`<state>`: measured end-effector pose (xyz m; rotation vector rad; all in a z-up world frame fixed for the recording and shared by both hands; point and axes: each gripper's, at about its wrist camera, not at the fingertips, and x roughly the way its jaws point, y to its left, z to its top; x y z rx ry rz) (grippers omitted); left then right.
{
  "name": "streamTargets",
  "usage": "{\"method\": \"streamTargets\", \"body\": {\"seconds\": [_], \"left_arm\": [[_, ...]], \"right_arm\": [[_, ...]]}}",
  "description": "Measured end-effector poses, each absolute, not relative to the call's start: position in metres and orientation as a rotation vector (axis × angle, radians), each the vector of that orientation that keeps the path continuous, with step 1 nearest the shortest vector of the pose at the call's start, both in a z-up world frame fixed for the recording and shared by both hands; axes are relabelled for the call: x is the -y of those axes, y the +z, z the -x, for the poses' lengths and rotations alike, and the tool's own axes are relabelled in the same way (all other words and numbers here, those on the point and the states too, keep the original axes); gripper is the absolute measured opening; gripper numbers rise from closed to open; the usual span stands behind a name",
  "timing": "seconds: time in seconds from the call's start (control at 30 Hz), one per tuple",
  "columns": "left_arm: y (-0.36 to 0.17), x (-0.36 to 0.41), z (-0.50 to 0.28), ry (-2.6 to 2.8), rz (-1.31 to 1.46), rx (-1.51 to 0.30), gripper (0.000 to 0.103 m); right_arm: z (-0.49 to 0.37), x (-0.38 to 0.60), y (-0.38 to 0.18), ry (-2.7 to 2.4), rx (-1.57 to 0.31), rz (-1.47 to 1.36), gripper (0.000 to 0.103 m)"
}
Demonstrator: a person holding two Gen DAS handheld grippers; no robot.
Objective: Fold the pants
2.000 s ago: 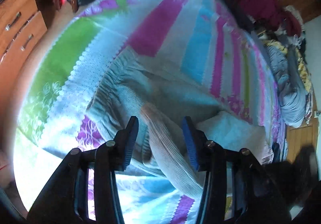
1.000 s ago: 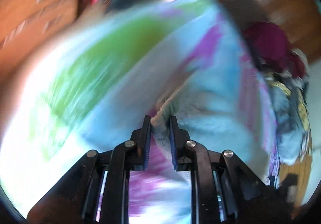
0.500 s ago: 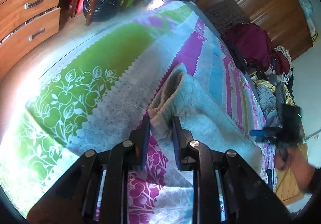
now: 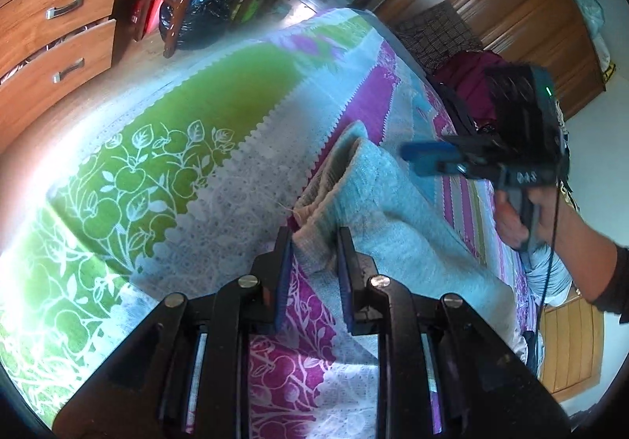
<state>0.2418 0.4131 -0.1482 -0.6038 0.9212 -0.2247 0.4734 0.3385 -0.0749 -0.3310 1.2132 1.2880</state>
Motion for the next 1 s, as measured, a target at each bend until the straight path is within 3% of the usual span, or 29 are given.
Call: {"method": "streamTargets", "body": {"seconds": [0.17, 0.23, 0.3, 0.47, 0.6, 0.67, 0.7, 0.77, 0.8, 1.0], "left_arm": [[-0.151, -0.415, -0.243, -0.234, 0.609, -0.915, 0.022], [-0.149, -0.414, -0.243, -0.232, 0.599, -0.911, 0.022], [-0.140, -0.411, -0.241, -0.235, 0.573, -0.893, 0.022], [-0.101, -0.400, -0.251, -0.284, 0.534, -0.801, 0.022], [-0.128, -0.405, -0.268, -0.267, 0.549, -0.870, 0.023], [-0.151, -0.409, -0.272, -0.236, 0.536, -0.932, 0.025], [-0.159, -0.415, -0.273, -0.236, 0.568, -0.943, 0.036], [-0.155, -0.422, -0.271, -0.247, 0.597, -0.938, 0.044], [-0.149, -0.423, -0.268, -0.238, 0.584, -0.932, 0.054], [-0.075, -0.448, -0.237, -0.104, 0.529, -0.772, 0.054]], "right_arm": [[-0.467, -0.363, -0.095, 1.323, -1.265, 0.405, 0.045], [-0.464, -0.363, -0.097, 1.324, -1.249, 0.393, 0.015], [-0.461, -0.356, -0.085, 1.311, -1.193, 0.370, 0.007], [-0.469, -0.328, -0.042, 1.286, -1.101, 0.288, 0.006], [-0.482, -0.341, -0.065, 1.253, -1.149, 0.358, 0.006], [-0.484, -0.351, -0.090, 1.247, -1.206, 0.399, 0.010], [-0.485, -0.351, -0.097, 1.233, -1.209, 0.417, 0.027], [-0.490, -0.336, -0.086, 1.183, -1.173, 0.361, 0.044], [-0.491, -0.324, -0.074, 1.172, -1.141, 0.310, 0.045], [-0.473, -0.151, -0.007, 0.890, -1.024, -0.012, 0.048]]}}
